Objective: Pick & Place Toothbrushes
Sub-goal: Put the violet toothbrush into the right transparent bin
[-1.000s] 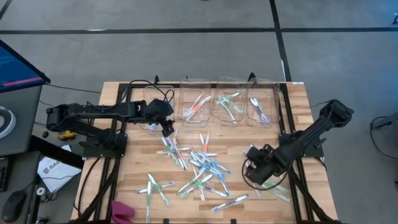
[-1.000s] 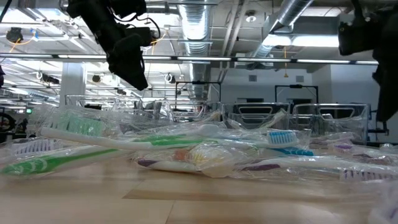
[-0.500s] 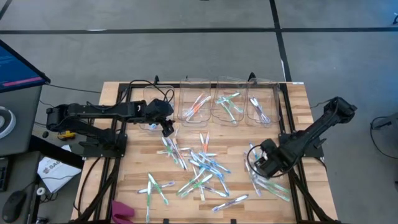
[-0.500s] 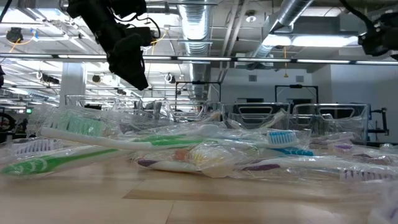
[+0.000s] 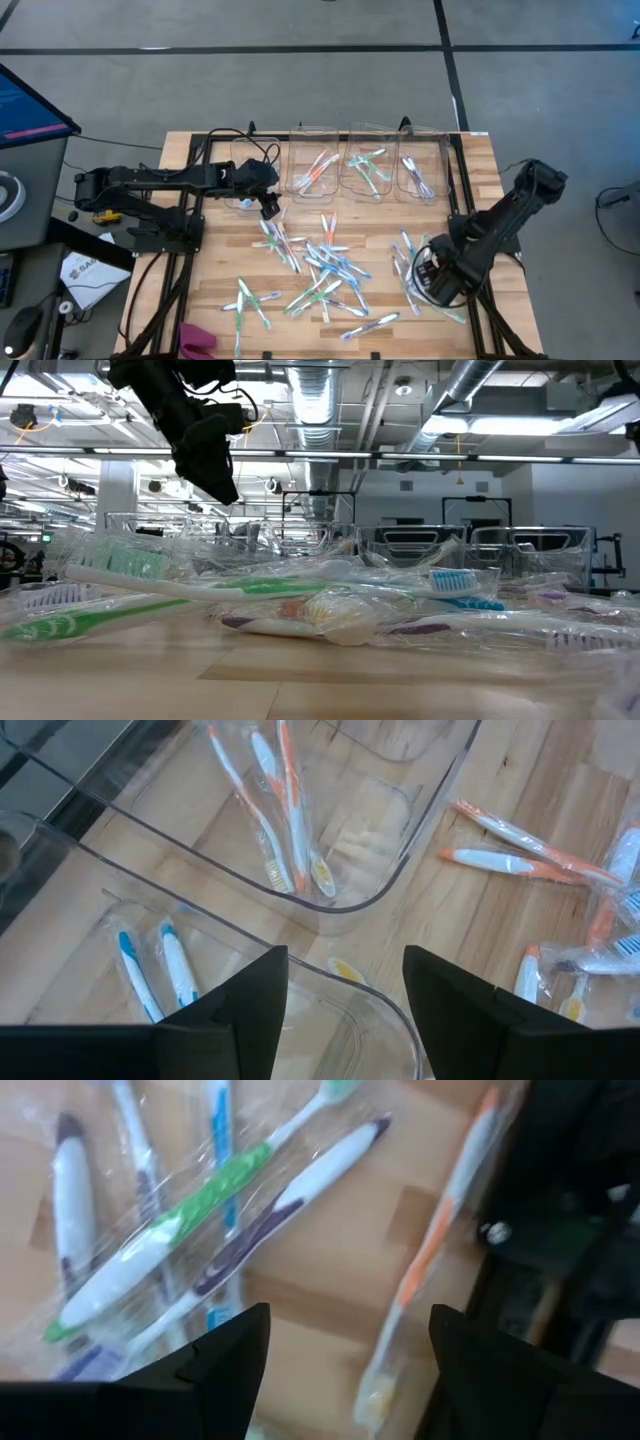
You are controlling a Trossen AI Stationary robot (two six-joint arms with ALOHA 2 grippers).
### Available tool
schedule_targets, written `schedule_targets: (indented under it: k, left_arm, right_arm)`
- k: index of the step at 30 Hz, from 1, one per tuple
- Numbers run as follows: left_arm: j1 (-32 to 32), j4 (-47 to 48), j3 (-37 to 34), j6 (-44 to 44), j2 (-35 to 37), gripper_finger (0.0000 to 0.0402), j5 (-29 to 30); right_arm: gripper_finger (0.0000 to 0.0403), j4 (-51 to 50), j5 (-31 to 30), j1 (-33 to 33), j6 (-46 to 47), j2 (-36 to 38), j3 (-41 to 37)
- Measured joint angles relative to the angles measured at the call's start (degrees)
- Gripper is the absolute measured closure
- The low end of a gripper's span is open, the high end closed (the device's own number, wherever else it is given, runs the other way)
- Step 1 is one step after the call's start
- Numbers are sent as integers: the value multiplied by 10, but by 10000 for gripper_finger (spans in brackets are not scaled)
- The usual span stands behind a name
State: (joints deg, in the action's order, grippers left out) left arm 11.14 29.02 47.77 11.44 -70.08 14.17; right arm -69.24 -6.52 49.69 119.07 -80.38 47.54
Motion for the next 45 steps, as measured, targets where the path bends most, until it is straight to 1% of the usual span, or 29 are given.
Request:
schedule_targets:
  k: [3,15,19,22,27,33,35,36,38,41,45]
  left_arm:
    - [0,-1,0,0,0,209,0]
    - [0,-4,0,0,0,212,1]
    - [0,-4,0,0,0,217,2]
    - [0,-4,0,0,0,220,2]
    - [-3,-19,-27,0,0,220,2]
    - [-3,-83,-81,-3,1,221,0]
    - [-3,-86,-94,-5,0,221,0]
    - [-3,-80,-98,-5,-2,221,0]
    - [-3,-96,-101,-5,-1,221,0]
    - [-3,-100,-102,-5,0,221,0]
    - [-5,-104,-102,-5,-1,221,0]
  right_arm:
    - [134,13,0,0,0,-13,0]
    - [134,14,-5,-79,-9,-67,0]
    - [134,17,-10,-95,-10,-89,0]
    - [134,37,-10,-100,-10,-106,0]
    - [134,64,-9,-101,-10,-141,0]
    - [134,83,-12,-101,-10,-171,2]
    - [134,83,-15,-101,-14,-175,2]
    - [134,83,-15,-103,-23,-177,2]
    - [134,82,-13,-105,-33,-177,2]
    - [135,79,-10,-112,-18,-177,2]
    - [152,82,-7,-121,-26,-178,1]
